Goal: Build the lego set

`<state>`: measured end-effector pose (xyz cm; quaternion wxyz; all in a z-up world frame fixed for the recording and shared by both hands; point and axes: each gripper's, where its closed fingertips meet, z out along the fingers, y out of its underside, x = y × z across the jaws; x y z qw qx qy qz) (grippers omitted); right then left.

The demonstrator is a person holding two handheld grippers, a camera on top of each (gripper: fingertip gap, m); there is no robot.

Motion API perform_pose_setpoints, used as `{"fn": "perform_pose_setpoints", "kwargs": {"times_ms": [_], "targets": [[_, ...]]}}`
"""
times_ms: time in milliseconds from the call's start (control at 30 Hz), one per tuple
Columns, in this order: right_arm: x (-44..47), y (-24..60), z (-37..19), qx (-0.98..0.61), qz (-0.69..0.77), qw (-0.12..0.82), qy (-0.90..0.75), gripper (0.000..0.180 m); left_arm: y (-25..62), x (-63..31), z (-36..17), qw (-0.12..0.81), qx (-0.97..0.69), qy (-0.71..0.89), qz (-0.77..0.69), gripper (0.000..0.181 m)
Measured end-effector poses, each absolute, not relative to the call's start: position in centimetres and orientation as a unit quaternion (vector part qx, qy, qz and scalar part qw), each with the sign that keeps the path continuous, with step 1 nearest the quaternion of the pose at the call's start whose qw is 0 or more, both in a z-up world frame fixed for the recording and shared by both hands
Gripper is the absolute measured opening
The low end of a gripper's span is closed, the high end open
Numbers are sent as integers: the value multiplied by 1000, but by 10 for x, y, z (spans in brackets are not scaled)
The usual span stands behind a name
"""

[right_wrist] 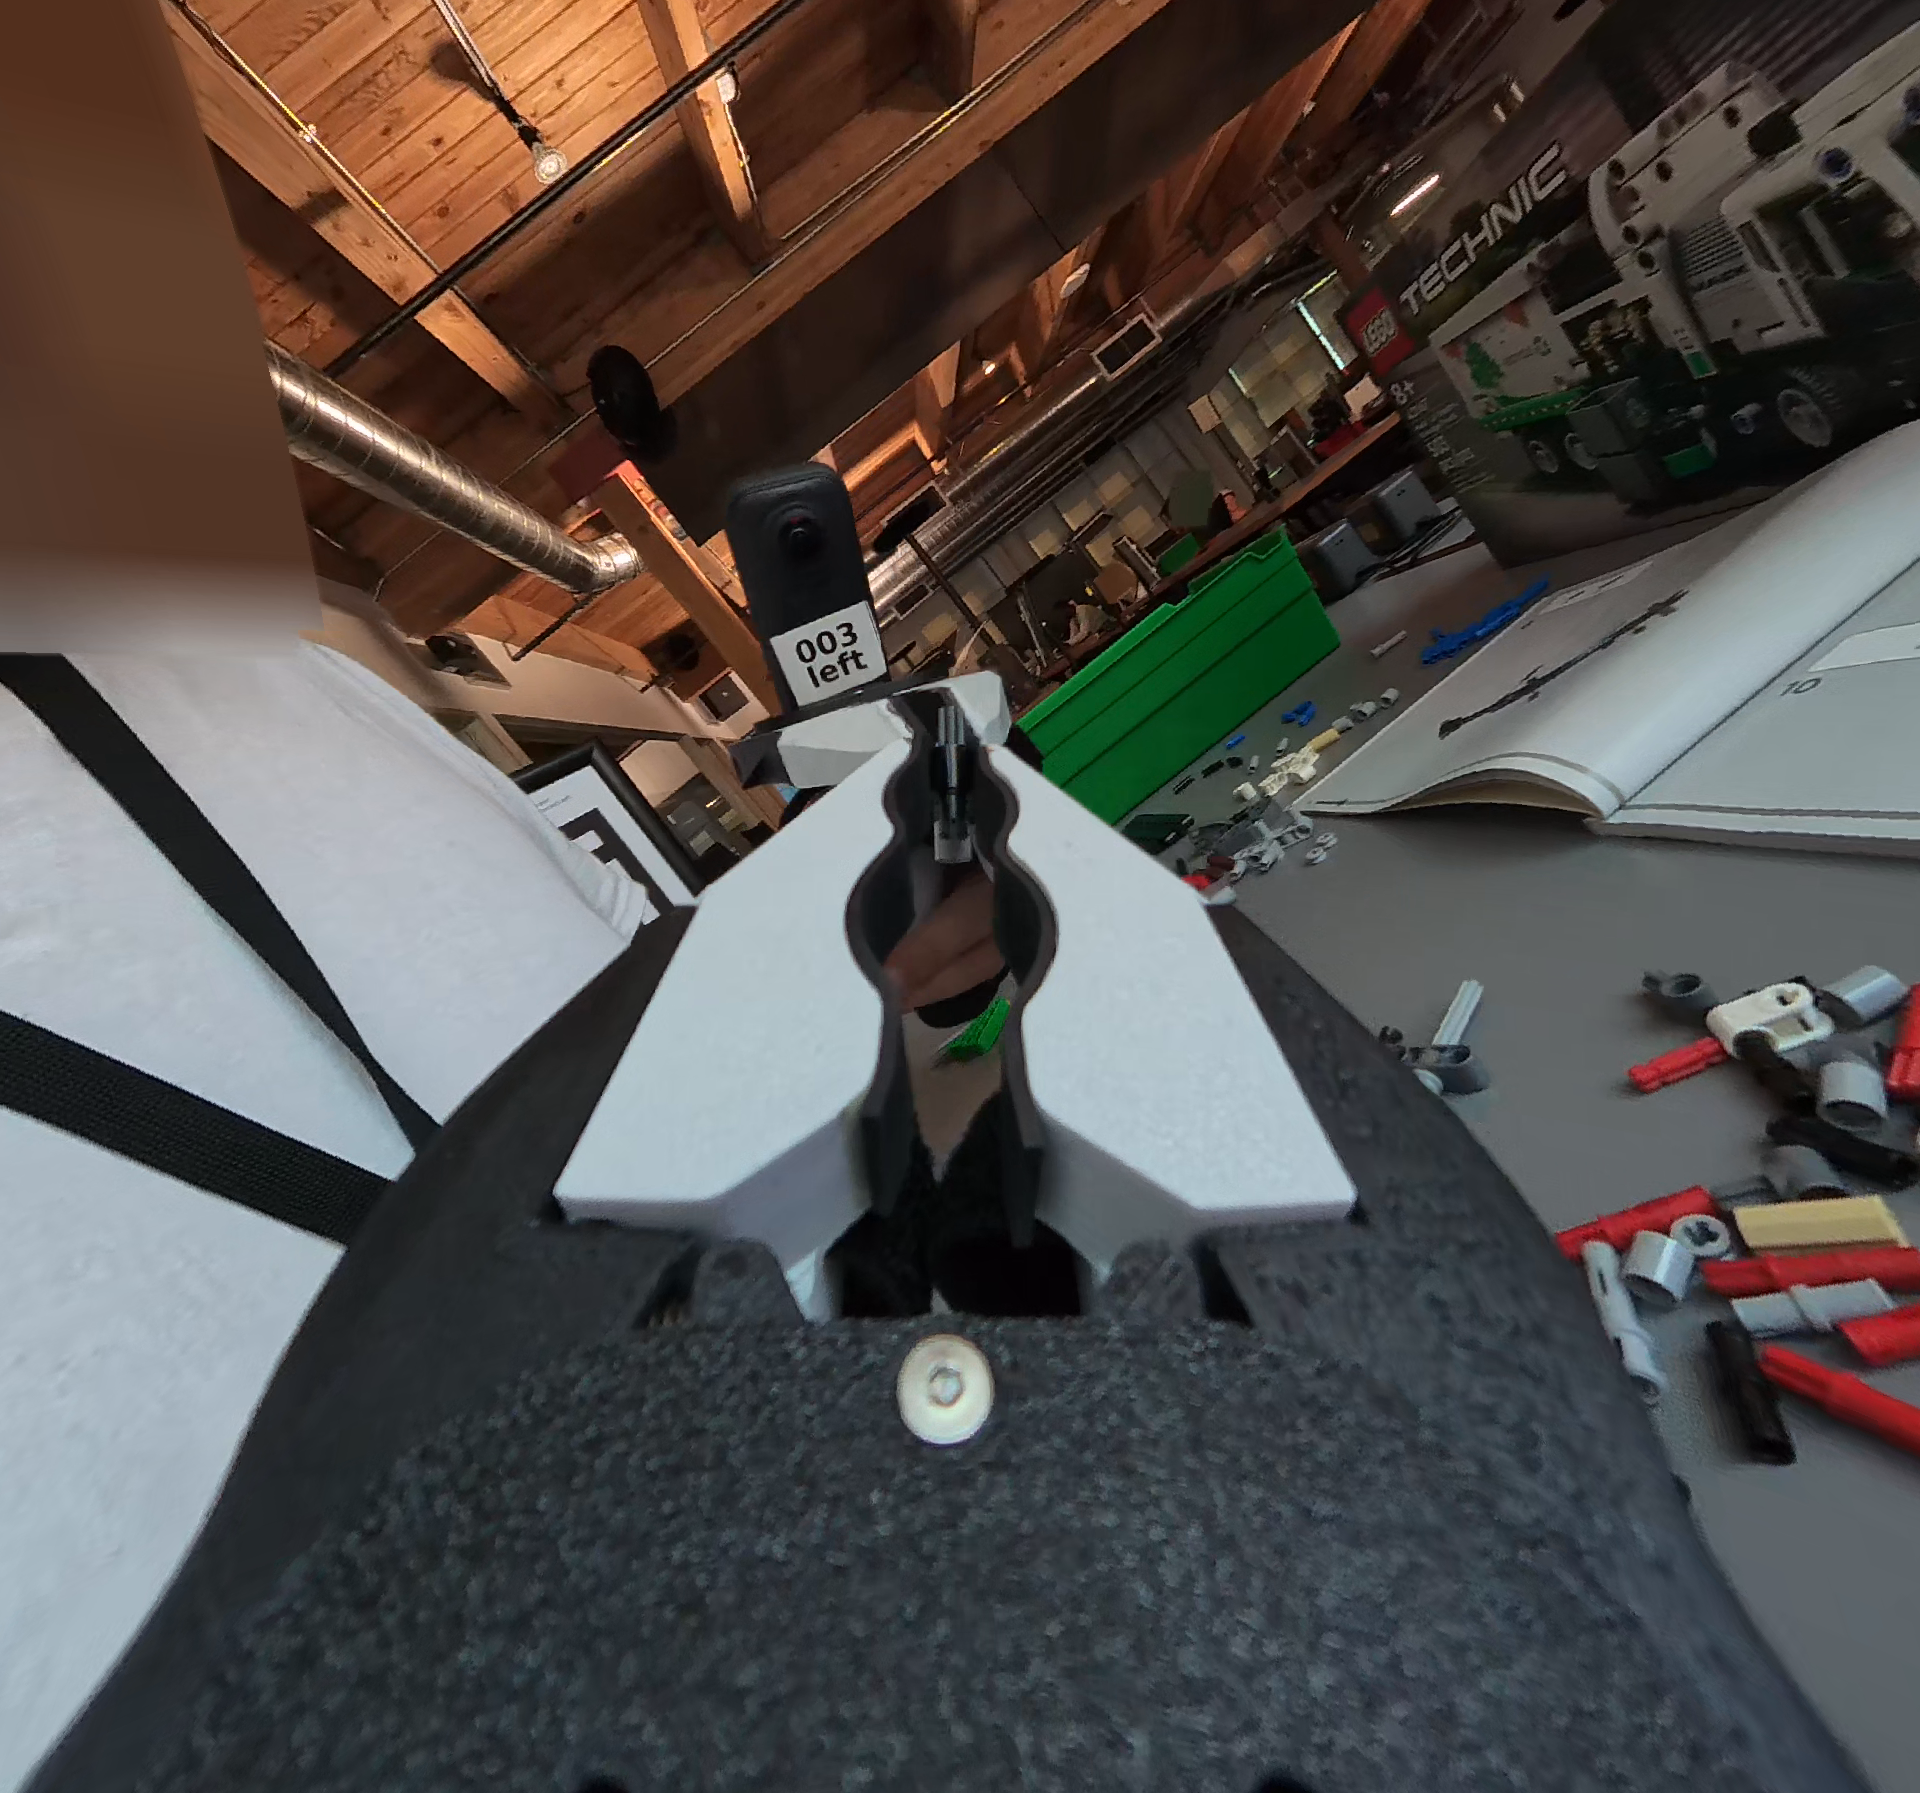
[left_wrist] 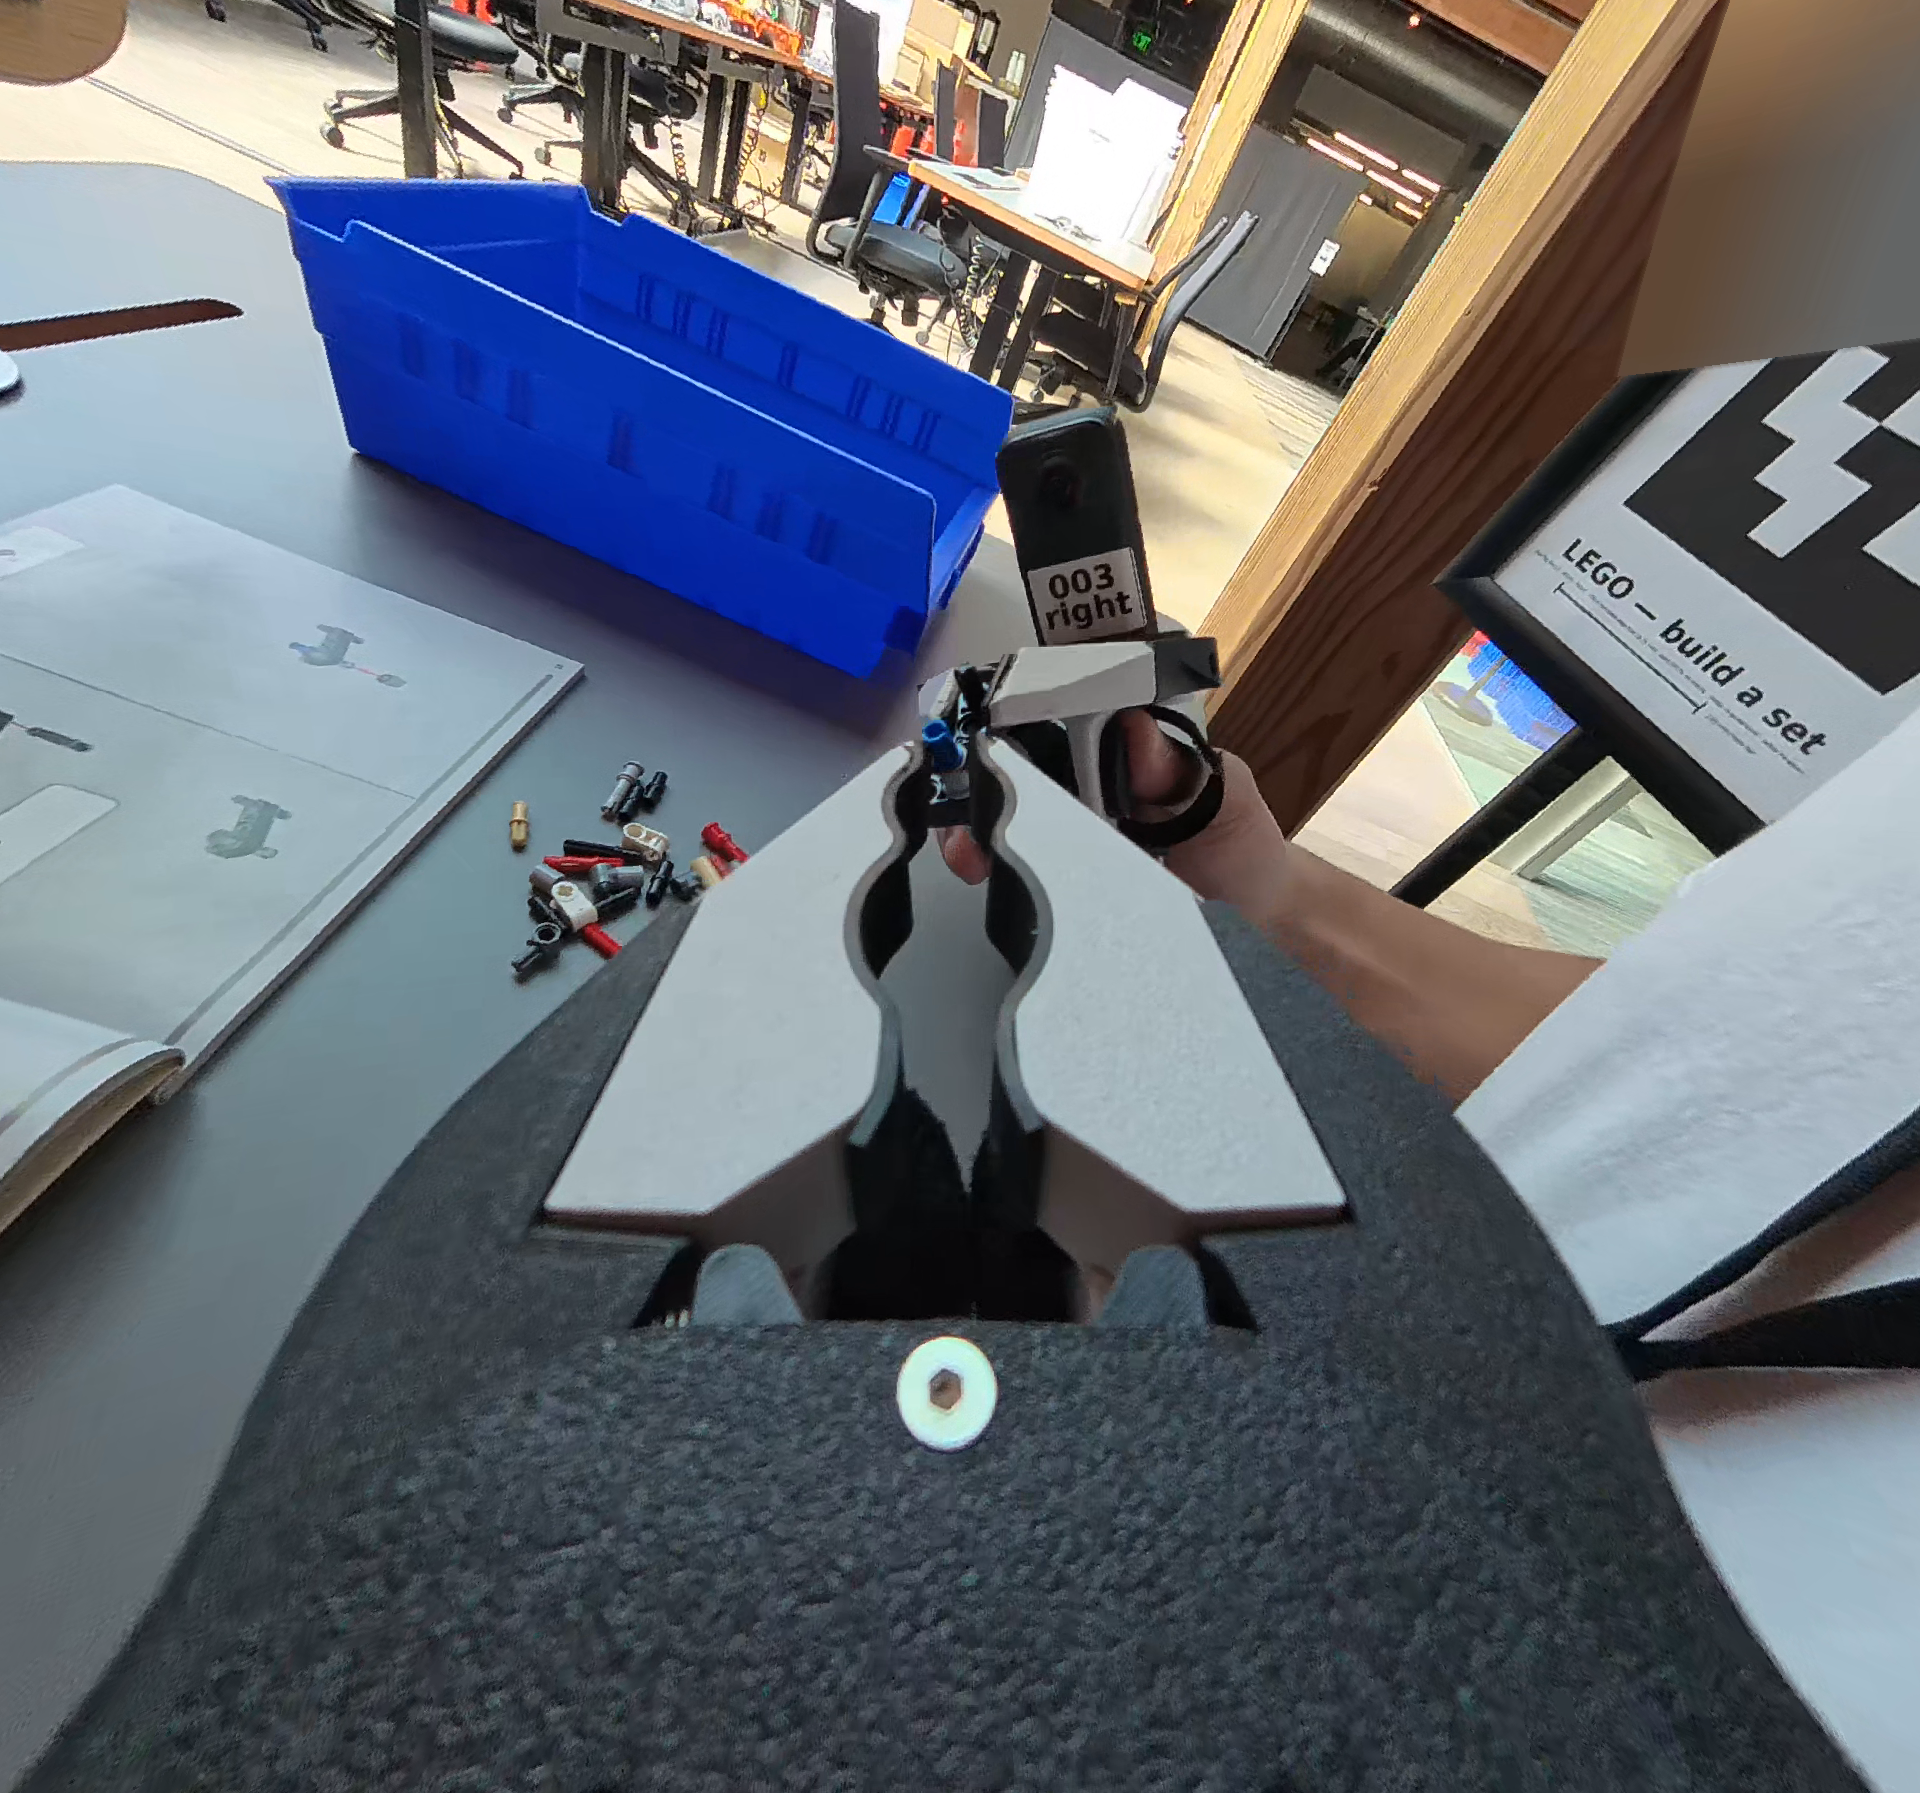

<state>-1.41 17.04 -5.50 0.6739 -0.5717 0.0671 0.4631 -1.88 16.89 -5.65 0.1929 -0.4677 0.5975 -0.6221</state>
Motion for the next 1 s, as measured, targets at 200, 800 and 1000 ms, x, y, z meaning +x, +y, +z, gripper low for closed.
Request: {"fn": "perform_pose_setpoints", "kwargs": {"times_ms": [200, 800, 1000], "targets": [[-11, 171, -82, -664, 361, 652, 63, 22, 179, -38, -91, 223, -531, 633, -518, 5], [30, 135, -99, -716, 167, 665, 128, 27, 150, -50, -171, 285, -564, 687, -359, 6], [38, 134, -101, -714, 158, 664, 154, 26, 149, -48, -173, 293, -563, 687, -353, 7]]}}
